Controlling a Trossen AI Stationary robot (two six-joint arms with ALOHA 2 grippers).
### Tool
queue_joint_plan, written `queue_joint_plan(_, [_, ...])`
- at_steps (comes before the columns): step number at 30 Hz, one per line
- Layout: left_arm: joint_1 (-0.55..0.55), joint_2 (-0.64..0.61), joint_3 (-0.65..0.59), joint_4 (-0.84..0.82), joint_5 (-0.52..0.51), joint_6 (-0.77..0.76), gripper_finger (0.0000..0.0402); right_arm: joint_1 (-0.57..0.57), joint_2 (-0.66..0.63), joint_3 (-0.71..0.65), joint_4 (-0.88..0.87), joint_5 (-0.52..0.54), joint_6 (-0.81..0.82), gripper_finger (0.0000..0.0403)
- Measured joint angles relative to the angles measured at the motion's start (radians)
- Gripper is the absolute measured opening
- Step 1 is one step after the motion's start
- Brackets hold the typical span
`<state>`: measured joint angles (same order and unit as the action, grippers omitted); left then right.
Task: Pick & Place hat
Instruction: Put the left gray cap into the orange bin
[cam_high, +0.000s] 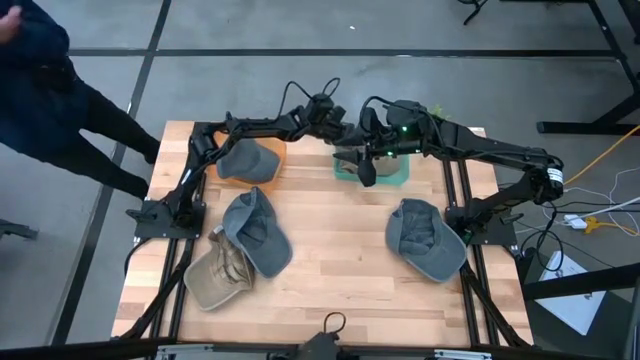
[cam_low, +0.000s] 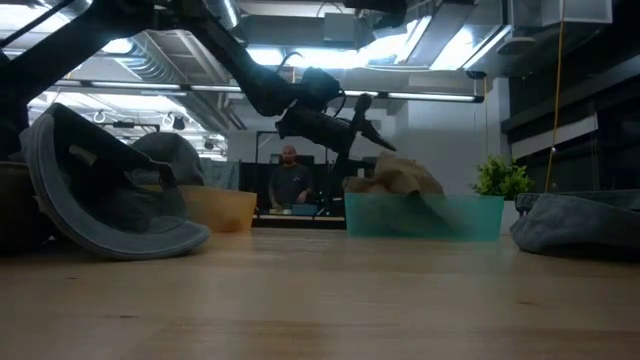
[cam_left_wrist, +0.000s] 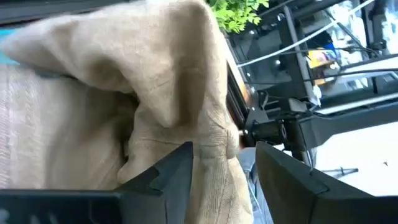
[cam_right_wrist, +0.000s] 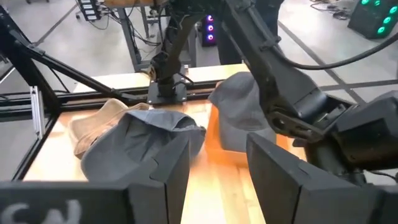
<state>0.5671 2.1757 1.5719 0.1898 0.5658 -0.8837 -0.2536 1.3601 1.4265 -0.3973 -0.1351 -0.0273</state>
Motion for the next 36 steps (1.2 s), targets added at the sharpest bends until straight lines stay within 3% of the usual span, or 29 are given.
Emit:
queue_joint_plan(8, [0.014, -0.048, 0.000, -0.022, -0.042, 0.057, 0.0173, -0.013, -0.002, 0.000, -0.005, -0.008, 0.001, 0.0155])
queue_joint_plan(16, [-0.002, -0.190, 0.000, -0.100, -0.126, 0.259, 0.0158, -0.012, -0.002, 0.000, -0.005, -0.018, 0.001, 0.0155])
queue_joint_plan(19, [-0.018, -0.244, 0.000, -0.182, -0.125, 0.355, 0.0154, -0.013, -0.002, 0.000, 0.003, -0.018, 0.020, 0.0155])
queue_joint_plan(27, [-0.076, -0.396, 0.000, -0.589, -0.150, 0.599, 0.0149, -0.012, -0.002, 0.000, 0.004, -0.027, 0.080, 0.0155])
queue_joint_plan(36, [-0.153, -0.504, 0.000, -0.883, -0.183, 0.633, 0.0149, -0.010, -0.002, -0.001, 0.123, -0.182, 0.178, 0.0155])
